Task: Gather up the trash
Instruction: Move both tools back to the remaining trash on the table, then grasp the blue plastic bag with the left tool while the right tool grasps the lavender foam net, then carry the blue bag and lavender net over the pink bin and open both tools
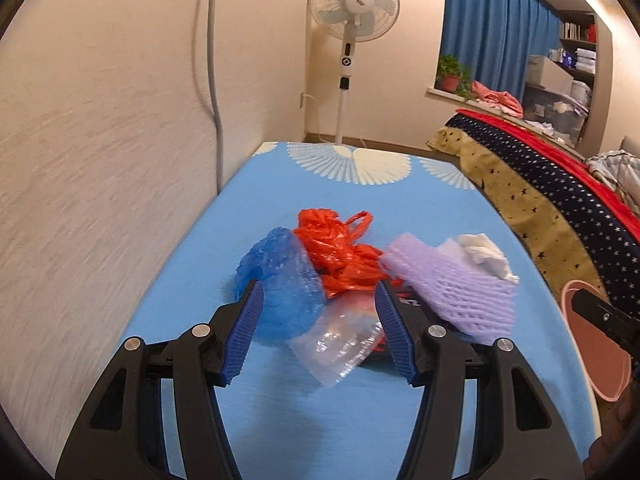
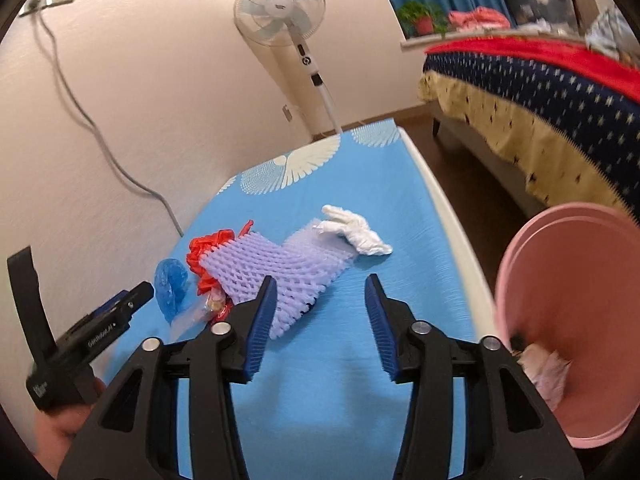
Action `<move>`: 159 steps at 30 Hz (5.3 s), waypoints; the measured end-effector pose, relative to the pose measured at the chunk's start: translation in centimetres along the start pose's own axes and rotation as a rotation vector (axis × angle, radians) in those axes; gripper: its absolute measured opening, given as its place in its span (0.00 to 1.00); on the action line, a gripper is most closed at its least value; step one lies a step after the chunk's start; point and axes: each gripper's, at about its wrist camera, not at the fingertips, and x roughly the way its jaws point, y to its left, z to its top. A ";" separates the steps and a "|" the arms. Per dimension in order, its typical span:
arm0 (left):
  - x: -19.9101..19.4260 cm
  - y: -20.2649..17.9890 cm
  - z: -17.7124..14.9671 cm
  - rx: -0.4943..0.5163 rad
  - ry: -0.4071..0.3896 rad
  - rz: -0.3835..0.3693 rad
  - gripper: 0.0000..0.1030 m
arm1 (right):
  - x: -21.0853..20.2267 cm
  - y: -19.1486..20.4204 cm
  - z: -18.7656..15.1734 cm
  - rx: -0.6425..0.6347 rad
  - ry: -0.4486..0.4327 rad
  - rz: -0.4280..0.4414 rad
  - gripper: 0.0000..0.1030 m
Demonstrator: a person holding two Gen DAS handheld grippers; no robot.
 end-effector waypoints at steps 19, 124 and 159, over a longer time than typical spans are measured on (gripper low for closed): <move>4.6 1.4 -0.3 -0.042 0.081 0.065 0.59 | 7.2 0.5 -1.5 0.085 0.180 0.077 0.50; -7.5 -18.8 -2.8 0.183 -0.033 -0.317 0.04 | -16.9 -13.4 3.3 -0.079 -0.205 -0.417 0.08; -4.0 -26.0 -4.2 0.227 0.028 -0.418 0.04 | -14.3 -15.4 3.3 -0.040 -0.188 -0.516 0.08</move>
